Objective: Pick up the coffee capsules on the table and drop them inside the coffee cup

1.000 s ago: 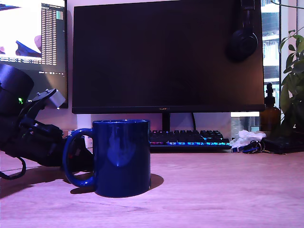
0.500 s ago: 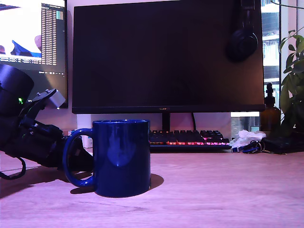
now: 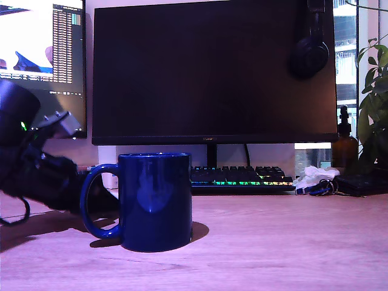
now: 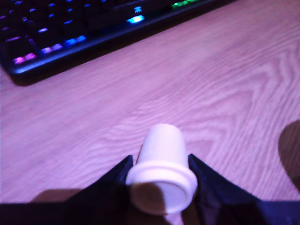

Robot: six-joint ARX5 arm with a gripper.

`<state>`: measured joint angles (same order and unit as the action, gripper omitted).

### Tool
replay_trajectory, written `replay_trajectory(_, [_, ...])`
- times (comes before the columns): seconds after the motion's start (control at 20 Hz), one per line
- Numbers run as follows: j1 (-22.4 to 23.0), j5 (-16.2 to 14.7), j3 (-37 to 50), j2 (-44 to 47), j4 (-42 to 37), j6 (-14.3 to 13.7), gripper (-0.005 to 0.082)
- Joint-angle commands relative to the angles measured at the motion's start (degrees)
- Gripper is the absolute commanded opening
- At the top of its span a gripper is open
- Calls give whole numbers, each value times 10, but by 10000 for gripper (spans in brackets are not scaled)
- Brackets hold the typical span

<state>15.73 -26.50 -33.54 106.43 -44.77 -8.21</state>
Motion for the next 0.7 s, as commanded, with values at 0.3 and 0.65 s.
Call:
replay_trajectory(0.3, [-1, -11, 0, -133, 105, 8, 173])
replay_trajectory(0.65, [-1, -65, 0, -243, 216, 14, 173])
